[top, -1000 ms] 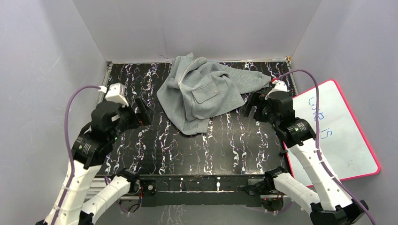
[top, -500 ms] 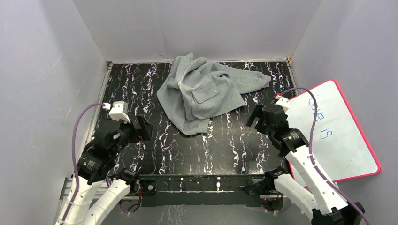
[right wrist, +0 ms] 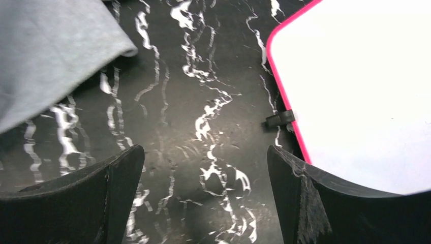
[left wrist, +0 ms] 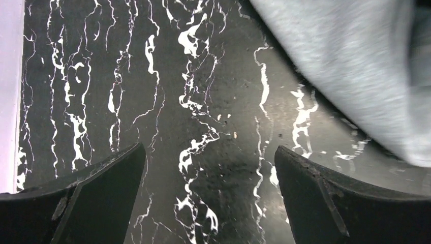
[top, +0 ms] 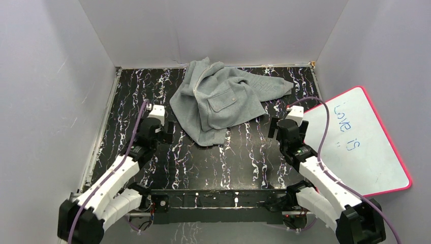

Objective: Zip up the jacket

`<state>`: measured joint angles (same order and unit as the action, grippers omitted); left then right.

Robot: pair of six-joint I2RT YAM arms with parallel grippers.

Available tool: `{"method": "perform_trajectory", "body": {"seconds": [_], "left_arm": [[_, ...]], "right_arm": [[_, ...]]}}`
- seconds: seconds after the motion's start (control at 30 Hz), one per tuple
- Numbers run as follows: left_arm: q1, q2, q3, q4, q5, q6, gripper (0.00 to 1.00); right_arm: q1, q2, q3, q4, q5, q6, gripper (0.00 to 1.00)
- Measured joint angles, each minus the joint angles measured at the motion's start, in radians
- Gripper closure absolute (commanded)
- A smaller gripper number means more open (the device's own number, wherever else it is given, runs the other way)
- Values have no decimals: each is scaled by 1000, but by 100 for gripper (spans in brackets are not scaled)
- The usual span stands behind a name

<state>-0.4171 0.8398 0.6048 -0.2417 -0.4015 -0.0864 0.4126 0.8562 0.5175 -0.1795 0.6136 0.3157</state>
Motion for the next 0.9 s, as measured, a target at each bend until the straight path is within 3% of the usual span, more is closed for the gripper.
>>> {"method": "perform_trajectory", "body": {"seconds": [0.17,0.37,0.67,0.9], "left_arm": [[24,181,-39,159,-2,88,2],[42,167,-55,288,77,104,2],[43,145,97,149,256,-35,2],[43,45,306,-48,342,-132,2]], "right_arm": [[-6,24,-156,206,39,-150,1],[-21,17,-166,319,-5,-163,1],[-21,49,93,69,-113,108,1],[-21,-84,200,-144,-136,151,2]]}}
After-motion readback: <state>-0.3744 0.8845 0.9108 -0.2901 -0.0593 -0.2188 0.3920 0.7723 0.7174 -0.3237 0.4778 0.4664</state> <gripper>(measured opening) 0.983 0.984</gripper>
